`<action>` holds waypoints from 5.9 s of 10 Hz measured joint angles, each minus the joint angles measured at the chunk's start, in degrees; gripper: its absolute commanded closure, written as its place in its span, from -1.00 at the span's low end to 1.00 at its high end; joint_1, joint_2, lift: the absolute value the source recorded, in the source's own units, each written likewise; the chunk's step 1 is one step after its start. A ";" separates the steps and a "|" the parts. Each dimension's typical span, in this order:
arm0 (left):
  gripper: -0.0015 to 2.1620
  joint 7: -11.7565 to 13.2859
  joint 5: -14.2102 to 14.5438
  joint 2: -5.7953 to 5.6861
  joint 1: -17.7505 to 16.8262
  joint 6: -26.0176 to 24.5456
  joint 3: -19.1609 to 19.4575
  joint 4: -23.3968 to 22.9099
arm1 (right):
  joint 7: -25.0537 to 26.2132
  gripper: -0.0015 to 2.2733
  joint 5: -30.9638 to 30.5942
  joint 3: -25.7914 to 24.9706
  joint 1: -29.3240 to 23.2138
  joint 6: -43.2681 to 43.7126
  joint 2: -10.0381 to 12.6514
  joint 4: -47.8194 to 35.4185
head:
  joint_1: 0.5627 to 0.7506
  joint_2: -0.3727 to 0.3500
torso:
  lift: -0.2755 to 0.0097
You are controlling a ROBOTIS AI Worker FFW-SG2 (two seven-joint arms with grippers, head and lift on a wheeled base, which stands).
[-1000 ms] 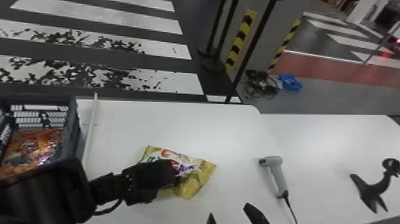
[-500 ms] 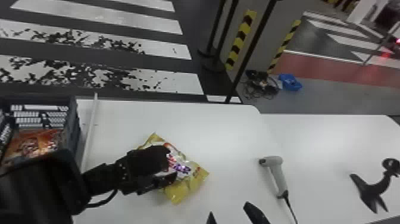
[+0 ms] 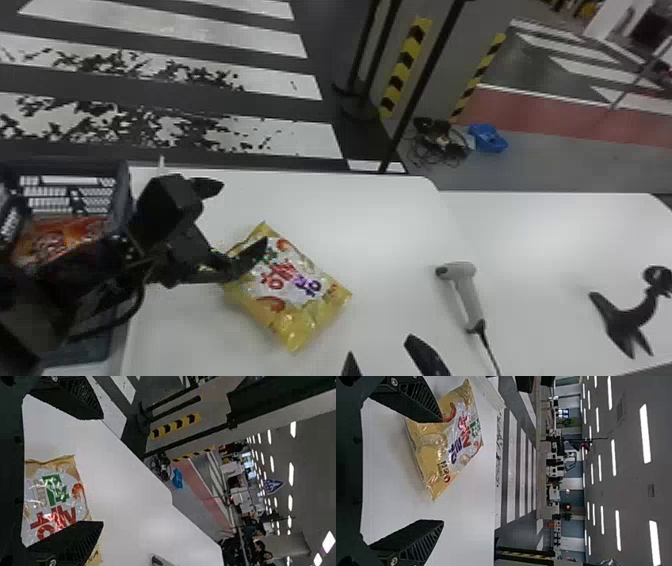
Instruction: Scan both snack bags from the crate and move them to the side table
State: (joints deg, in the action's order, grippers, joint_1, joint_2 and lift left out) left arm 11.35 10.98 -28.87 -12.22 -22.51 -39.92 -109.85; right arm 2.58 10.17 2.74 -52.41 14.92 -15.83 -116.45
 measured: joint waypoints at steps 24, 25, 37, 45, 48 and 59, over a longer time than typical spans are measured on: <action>-0.97 1.17 6.87 8.04 50.36 0.63 45.30 -19.29 | 4.69 -0.93 -31.43 14.74 14.81 -9.04 -8.11 10.35 | 0.41 0.41 | 0.26; -0.97 1.35 7.35 7.64 50.36 0.94 45.38 -19.02 | 5.12 -0.93 -32.85 16.05 15.88 -11.49 -8.42 10.92 | 0.41 0.42 | 0.26; -0.97 2.89 8.44 6.72 50.49 1.64 45.11 -17.94 | 12.71 -0.93 -38.07 24.87 27.92 -24.83 -12.45 15.54 | 0.41 0.27 | 0.26; -0.97 3.15 8.45 6.55 50.48 1.80 45.01 -17.17 | 13.78 0.77 -38.58 28.56 32.14 -30.10 -13.66 16.99 | 0.41 0.24 | 0.26; -0.96 3.24 8.53 6.63 50.45 2.14 44.88 -16.28 | 14.14 0.87 -38.18 28.27 30.88 -28.91 -14.59 15.47 | 0.41 0.25 | 0.26; -0.96 4.39 8.53 6.71 49.05 5.26 43.22 -12.46 | -6.87 0.87 20.70 -13.68 25.98 -64.24 1.09 -10.49 | 0.41 -0.11 | 0.26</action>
State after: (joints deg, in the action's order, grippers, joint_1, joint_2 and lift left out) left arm 15.74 19.51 -22.16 36.84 -17.25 3.30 -122.31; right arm -4.29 30.87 -10.95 -26.44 -49.32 -14.75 -126.94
